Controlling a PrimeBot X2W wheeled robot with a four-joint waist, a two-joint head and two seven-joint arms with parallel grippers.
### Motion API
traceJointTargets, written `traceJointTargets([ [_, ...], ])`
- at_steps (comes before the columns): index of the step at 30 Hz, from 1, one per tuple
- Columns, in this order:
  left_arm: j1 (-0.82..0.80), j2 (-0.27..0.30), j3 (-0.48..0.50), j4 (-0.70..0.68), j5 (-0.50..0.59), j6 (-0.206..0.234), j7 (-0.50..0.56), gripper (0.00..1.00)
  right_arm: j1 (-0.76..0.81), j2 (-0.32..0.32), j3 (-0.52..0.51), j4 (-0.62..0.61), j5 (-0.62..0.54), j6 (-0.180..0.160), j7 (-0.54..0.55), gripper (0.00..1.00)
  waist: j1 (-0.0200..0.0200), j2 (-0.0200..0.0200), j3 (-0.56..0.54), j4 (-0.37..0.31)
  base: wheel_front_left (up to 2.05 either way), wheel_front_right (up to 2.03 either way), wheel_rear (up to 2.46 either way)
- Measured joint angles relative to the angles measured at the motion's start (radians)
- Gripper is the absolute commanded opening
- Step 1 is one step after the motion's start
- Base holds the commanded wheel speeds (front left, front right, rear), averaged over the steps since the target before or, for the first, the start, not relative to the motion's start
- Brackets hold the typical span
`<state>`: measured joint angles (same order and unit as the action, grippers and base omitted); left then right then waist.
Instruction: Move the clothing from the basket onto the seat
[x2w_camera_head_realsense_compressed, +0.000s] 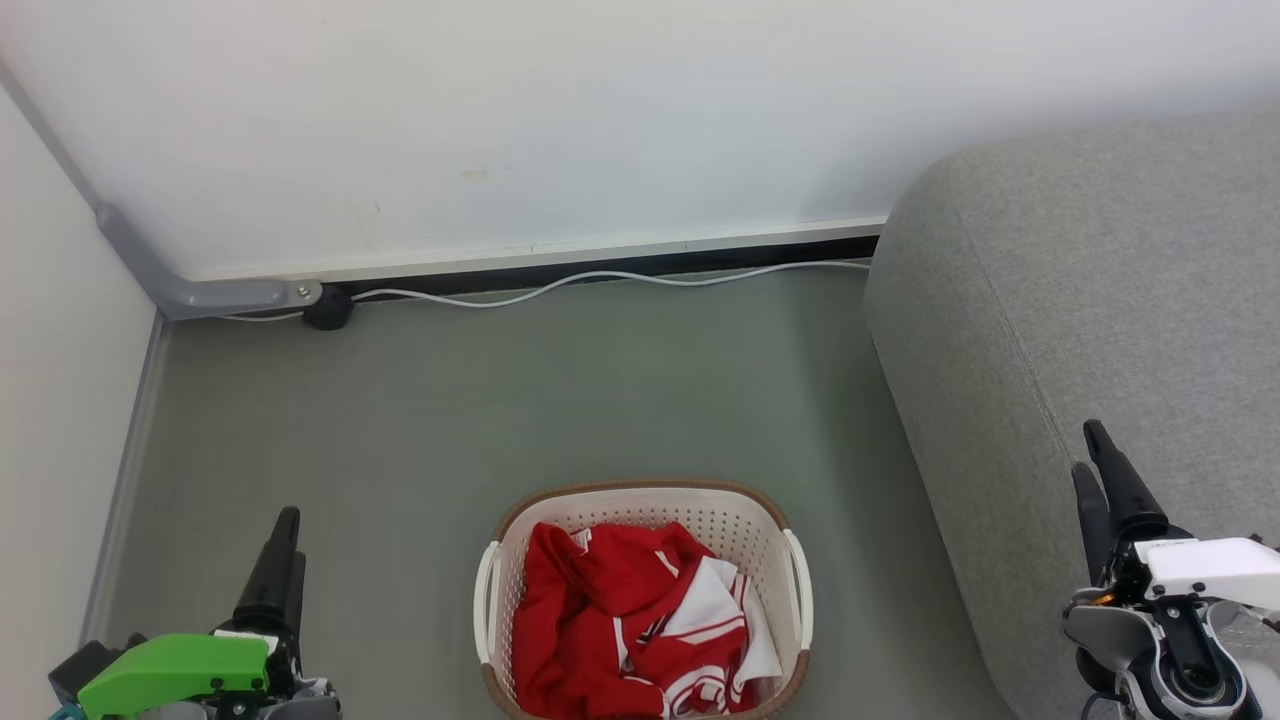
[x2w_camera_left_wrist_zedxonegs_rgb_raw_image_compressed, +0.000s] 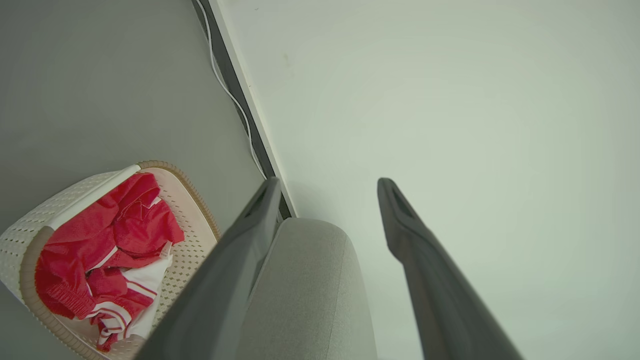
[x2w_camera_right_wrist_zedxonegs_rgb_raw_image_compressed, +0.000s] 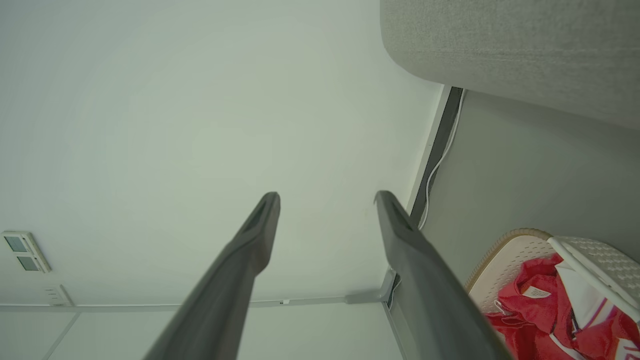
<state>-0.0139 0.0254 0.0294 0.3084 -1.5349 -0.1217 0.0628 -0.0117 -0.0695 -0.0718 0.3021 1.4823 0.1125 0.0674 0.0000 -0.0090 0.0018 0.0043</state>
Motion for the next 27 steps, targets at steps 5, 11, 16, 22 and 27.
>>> traceJointTargets([
  [5,0.000,0.015,-0.019,-0.003,0.042,0.000,-0.016,1.00,-0.001,-0.029,0.039,-0.011,-0.070,-0.020,-0.016,1.00,0.0000,0.0000,-0.001,0.001,0.00,0.00,0.00],
  [11,0.000,0.026,-0.046,-0.011,0.126,0.000,-0.038,1.00,-0.001,-0.039,0.089,-0.025,-0.189,-0.044,-0.033,1.00,0.0000,0.0000,-0.002,0.003,0.00,0.00,0.00],
  [16,0.000,0.029,-0.067,-0.014,0.179,0.012,-0.051,1.00,-0.002,-0.049,0.130,-0.029,-0.268,-0.054,-0.051,1.00,0.0001,0.0000,-0.003,0.005,0.00,0.00,0.00],
  [22,0.000,0.041,-0.084,-0.022,0.265,0.023,-0.074,1.00,-0.002,-0.054,0.169,-0.033,-0.347,-0.072,-0.074,1.00,0.0001,0.0000,-0.005,0.006,0.00,0.00,0.00],
  [27,0.000,0.043,-0.098,-0.030,0.329,0.026,-0.091,1.00,-0.002,-0.059,0.199,-0.035,-0.413,-0.088,-0.091,1.00,0.0001,0.0000,-0.006,0.007,0.00,0.00,0.00],
])
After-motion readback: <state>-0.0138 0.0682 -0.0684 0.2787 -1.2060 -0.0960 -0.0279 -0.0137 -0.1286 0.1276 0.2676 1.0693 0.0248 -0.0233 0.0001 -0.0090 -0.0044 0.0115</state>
